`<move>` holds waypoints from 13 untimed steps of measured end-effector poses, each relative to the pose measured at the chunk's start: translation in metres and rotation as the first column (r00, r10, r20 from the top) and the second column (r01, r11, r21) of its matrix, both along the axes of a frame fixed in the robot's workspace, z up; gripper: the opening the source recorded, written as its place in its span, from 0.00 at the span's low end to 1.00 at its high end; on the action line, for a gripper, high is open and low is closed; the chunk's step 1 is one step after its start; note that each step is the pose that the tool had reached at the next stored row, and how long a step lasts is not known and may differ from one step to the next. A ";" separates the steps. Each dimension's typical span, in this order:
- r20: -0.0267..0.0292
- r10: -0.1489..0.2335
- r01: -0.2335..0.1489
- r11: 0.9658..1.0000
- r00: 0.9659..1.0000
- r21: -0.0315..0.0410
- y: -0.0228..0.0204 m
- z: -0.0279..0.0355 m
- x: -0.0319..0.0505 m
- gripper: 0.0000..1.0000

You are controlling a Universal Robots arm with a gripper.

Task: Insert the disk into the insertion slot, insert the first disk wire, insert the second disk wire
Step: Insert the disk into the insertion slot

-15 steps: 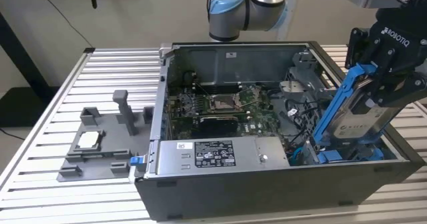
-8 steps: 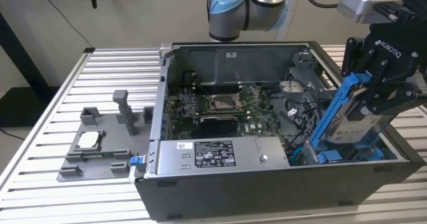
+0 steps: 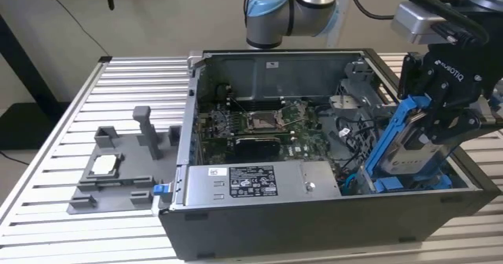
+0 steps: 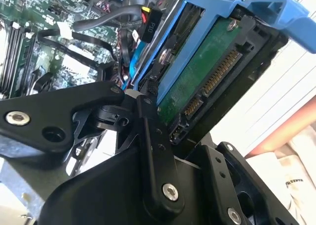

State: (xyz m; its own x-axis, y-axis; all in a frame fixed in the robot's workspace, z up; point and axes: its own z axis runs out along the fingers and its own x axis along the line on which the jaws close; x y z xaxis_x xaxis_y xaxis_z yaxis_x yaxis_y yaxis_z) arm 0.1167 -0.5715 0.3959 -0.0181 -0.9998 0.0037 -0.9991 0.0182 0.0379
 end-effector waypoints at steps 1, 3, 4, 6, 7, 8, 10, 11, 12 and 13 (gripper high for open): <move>0.000 0.000 0.000 1.000 1.000 0.000 0.0000 -0.0018 0.0000 0.33; 0.000 0.000 0.000 1.000 1.000 0.000 0.0000 -0.0056 0.0000 0.33; 0.000 0.000 0.000 1.000 1.000 0.000 0.0000 -0.0073 0.0000 0.33; 0.000 0.000 0.000 1.000 1.000 0.000 0.0000 -0.0097 0.0000 0.33; 0.000 0.000 0.000 1.000 1.000 0.000 0.0000 -0.0098 0.0000 0.33; 0.000 0.000 0.000 1.000 1.000 0.001 0.0000 -0.0098 0.0000 0.33; 0.000 0.000 0.000 1.000 1.000 0.001 0.0000 -0.0099 0.0000 0.33; 0.000 0.000 0.000 1.000 1.000 0.001 0.0000 -0.0099 0.0000 0.34; 0.000 0.000 0.000 1.000 1.000 0.001 0.0000 -0.0096 0.0000 0.34; 0.000 0.000 0.000 1.000 1.000 0.001 -0.0001 -0.0090 0.0000 0.34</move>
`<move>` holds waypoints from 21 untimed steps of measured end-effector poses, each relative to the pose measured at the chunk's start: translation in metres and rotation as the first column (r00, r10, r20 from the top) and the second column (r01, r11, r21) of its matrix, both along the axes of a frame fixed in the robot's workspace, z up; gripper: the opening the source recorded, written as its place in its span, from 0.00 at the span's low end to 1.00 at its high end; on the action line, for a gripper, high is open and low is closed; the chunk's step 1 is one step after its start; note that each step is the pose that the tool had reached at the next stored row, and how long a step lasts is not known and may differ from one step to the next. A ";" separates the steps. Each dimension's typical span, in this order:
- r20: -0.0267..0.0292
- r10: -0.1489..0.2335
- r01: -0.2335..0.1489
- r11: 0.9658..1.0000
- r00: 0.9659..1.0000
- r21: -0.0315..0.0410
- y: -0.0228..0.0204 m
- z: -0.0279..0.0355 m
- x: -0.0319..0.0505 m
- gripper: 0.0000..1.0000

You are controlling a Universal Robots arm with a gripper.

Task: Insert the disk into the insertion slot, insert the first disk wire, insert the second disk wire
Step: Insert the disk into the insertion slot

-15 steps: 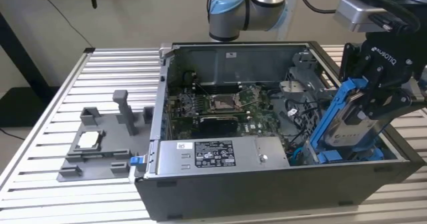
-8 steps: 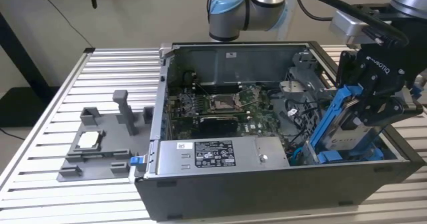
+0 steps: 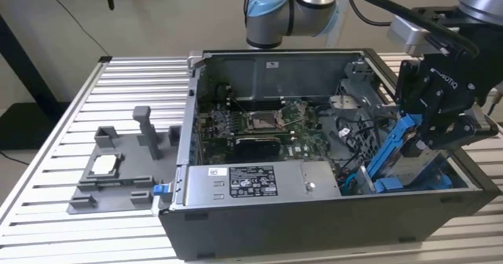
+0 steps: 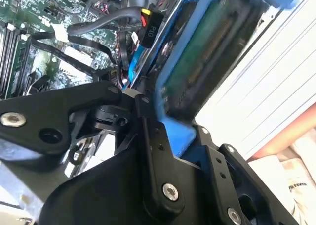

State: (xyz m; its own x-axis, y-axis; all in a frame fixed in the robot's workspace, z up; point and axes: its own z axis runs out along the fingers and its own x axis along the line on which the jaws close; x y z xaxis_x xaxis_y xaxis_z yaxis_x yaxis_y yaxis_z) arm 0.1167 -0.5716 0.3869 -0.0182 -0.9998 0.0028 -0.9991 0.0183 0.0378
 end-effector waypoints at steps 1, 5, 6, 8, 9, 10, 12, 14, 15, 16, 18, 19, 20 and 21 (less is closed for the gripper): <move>0.000 0.000 0.000 1.000 1.000 0.000 0.0000 0.0009 0.0000 0.41; 0.000 0.000 0.000 1.000 1.000 0.000 0.0001 0.0028 0.0000 0.41; 0.001 0.000 0.000 1.000 1.000 0.008 0.0001 0.0029 -0.0005 0.41; 0.003 -0.003 0.003 0.999 1.000 0.045 0.0001 0.0029 -0.0018 0.41; 0.003 -0.004 0.004 0.998 1.000 0.060 0.0001 0.0029 -0.0023 0.41; 0.003 -0.005 0.005 0.998 1.000 0.064 0.0000 0.0029 -0.0024 0.38; 0.003 -0.005 0.005 0.998 1.000 0.065 -0.0003 0.0029 -0.0024 0.34; 0.003 -0.005 0.005 0.998 1.000 0.065 -0.0006 0.0052 -0.0024 0.34; 0.003 -0.005 0.005 0.998 1.000 0.065 -0.0006 0.0063 -0.0024 0.34; 0.003 -0.005 0.005 0.998 1.000 0.065 -0.0007 0.0063 -0.0024 0.34; 0.003 -0.005 0.005 0.998 1.000 0.065 -0.0007 0.0063 -0.0024 0.34; 0.003 -0.005 0.005 0.998 1.000 0.064 -0.0007 0.0064 -0.0024 0.36; 0.003 -0.005 0.005 0.998 1.000 0.064 -0.0008 0.0064 -0.0024 0.36; 0.003 -0.005 0.005 0.998 1.000 0.064 -0.0008 0.0062 -0.0024 0.42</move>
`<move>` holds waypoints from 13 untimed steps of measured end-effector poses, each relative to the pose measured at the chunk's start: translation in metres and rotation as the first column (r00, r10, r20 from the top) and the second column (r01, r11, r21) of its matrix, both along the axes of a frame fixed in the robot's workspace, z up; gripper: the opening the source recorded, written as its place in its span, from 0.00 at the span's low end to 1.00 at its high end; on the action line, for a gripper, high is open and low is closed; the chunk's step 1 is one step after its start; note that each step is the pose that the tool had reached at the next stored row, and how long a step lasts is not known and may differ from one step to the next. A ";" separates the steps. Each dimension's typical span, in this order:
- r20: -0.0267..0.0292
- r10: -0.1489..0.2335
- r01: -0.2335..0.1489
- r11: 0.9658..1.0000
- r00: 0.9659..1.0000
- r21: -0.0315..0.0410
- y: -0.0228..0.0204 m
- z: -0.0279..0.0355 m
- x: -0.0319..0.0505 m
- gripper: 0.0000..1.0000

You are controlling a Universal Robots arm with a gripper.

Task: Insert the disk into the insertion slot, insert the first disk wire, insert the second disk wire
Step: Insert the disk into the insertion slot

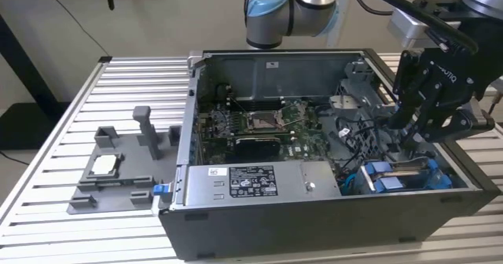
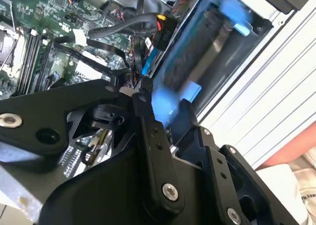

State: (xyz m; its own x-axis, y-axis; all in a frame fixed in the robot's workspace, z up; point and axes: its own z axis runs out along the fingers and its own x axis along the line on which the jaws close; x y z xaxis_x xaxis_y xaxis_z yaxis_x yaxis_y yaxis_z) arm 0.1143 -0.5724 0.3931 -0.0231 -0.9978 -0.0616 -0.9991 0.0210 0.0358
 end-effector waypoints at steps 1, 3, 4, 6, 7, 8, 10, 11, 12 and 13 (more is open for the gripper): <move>0.000 0.000 0.000 1.000 1.000 0.000 0.0000 0.0000 0.0000 0.42; 0.000 0.000 0.000 1.000 1.000 0.003 -0.0001 0.0005 0.0000 0.42; 0.001 0.000 0.000 1.000 1.000 0.013 -0.0001 0.0005 0.0000 0.42; 0.011 0.002 -0.002 0.999 1.000 0.049 -0.0001 0.0006 0.0000 0.42; 0.017 0.002 -0.004 0.998 1.000 0.067 -0.0001 0.0006 0.0000 0.42; 0.024 0.003 -0.005 0.997 1.000 0.081 0.0000 0.0006 0.0000 0.42; 0.049 0.004 -0.009 0.996 0.999 0.088 0.0000 0.0005 0.0000 0.42; 0.063 0.004 -0.010 0.996 0.998 0.089 0.0000 0.0005 0.0000 0.42; 0.077 0.004 -0.012 0.996 0.997 0.093 -0.0001 0.0006 0.0000 0.42; 0.085 0.004 -0.012 0.995 0.996 0.101 -0.0001 0.0007 0.0000 0.42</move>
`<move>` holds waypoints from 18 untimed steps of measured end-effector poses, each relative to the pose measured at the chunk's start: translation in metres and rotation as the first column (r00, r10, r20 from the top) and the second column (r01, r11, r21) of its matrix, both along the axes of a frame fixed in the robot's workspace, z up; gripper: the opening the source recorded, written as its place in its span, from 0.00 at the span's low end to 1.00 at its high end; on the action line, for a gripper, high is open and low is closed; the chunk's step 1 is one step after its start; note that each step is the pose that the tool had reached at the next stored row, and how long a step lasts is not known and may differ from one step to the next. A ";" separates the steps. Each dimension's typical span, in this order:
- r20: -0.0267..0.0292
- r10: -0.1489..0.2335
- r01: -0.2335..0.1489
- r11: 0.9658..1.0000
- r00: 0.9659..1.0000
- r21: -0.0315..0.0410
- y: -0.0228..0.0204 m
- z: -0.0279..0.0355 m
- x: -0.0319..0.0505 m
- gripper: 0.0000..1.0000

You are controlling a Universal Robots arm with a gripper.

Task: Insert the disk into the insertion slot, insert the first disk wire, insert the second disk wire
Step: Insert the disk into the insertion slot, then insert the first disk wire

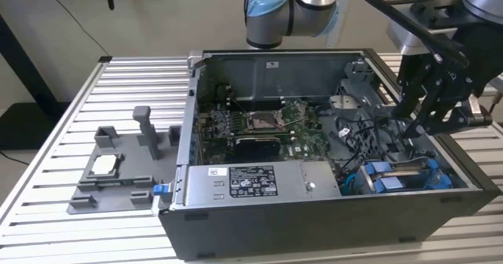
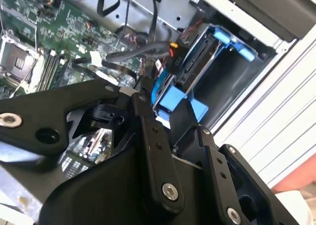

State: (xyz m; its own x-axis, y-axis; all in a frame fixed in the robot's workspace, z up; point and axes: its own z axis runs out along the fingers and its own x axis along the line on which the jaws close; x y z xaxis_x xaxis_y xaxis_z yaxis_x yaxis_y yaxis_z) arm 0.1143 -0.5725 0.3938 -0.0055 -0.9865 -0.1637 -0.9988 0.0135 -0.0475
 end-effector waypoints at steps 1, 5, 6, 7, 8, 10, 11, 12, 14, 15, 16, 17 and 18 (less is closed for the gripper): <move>0.007 0.000 0.000 1.000 1.000 0.011 0.0000 -0.0001 0.0000 0.42; 0.020 0.000 0.000 0.999 1.000 0.038 -0.0001 -0.0005 0.0027 0.42; 0.021 0.000 0.000 0.999 1.000 0.038 -0.0001 -0.0009 0.0047 0.42; 0.023 0.000 -0.001 0.999 1.000 0.039 -0.0001 -0.0013 0.0071 0.42; 0.024 0.000 -0.001 0.999 1.000 0.038 -0.0002 -0.0017 0.0101 0.42; 0.025 0.000 -0.001 0.999 1.000 0.039 -0.0005 -0.0028 0.0169 0.42; 0.025 0.000 -0.001 0.999 1.000 0.040 -0.0007 -0.0034 0.0200 0.42; 0.026 0.000 -0.001 0.999 1.000 0.040 -0.0009 -0.0040 0.0233 0.42; 0.026 0.000 -0.001 0.999 1.000 0.041 -0.0016 -0.0050 0.0263 0.42; 0.026 0.000 -0.001 0.999 1.000 0.042 -0.0020 -0.0054 0.0265 0.42; 0.026 0.000 -0.001 0.999 1.000 0.046 -0.0022 -0.0055 0.0265 0.42; 0.026 -0.001 -0.001 0.999 1.000 0.052 -0.0024 -0.0055 0.0265 0.42; 0.026 -0.001 -0.001 0.998 1.000 0.060 -0.0026 -0.0055 0.0265 0.42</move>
